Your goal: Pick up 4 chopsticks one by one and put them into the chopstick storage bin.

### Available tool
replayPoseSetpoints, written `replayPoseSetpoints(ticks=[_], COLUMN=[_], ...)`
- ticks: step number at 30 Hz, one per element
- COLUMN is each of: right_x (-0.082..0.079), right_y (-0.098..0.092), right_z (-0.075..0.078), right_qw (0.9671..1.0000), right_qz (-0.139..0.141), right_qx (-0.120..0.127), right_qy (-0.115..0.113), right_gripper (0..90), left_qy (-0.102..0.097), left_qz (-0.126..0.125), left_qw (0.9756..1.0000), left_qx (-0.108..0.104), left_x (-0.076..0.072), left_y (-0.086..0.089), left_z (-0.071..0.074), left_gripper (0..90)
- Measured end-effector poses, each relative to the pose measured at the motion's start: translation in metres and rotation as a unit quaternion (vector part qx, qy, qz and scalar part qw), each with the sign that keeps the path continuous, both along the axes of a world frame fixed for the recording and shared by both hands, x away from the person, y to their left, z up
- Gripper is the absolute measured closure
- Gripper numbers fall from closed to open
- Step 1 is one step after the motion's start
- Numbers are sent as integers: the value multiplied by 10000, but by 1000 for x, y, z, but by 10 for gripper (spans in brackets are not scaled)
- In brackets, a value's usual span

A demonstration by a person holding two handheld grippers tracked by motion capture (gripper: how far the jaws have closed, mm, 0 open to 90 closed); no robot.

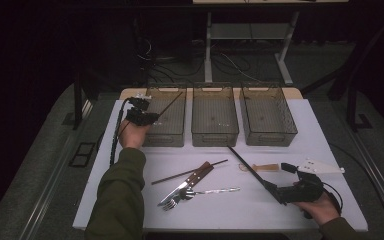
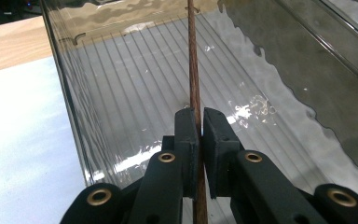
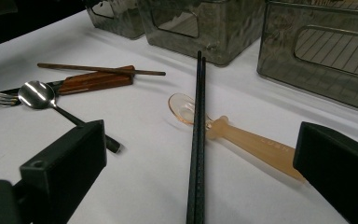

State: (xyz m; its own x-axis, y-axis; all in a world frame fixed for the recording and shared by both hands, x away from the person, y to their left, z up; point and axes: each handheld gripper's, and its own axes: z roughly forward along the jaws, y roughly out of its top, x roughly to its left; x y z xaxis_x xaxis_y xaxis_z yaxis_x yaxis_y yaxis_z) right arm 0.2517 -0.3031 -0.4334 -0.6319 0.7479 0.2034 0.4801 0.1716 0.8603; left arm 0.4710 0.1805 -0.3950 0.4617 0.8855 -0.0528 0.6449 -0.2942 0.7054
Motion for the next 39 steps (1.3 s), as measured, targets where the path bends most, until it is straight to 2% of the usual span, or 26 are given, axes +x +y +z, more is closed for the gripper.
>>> replayPoseSetpoints(ticks=[4, 16, 21, 27, 29, 32, 33, 39], right_x=[0, 0, 0, 0, 0, 0, 0, 0], right_y=[0, 0, 0, 1, 1, 1, 0, 0], right_z=[0, 0, 0, 0, 0, 0, 0, 0], right_qw=[10000, 10000, 10000, 10000, 10000, 10000, 10000, 10000], right_qz=[0, 6, 7, 9, 9, 5, 4, 5], right_qx=[-3, -2, -8, -17, -13, -11, -10, -12], right_qy=[2, 2, 3, 1, -4, 2, 2, 1], right_gripper=[26, 26, 26, 26, 26, 26, 26, 26], left_qy=[20, 9, -83, -147, -257, -314, -345, -383], left_qz=[0, -1, 10, -65, -166, -259, -397, -637], left_qw=[10000, 10000, 10000, 9996, 9989, 9982, 9972, 9954], left_qx=[-40, 14, -40, -225, -364, -434, -524, -609], left_x=[0, 0, -1, -3, -5, -8, -10, -16], left_y=[-1, -2, -3, 0, 0, 0, -1, 0], left_z=[-1, -1, 1, 5, 9, 13, 16, 23], left_gripper=[842, 830, 725, 662, 641, 620, 588, 520])
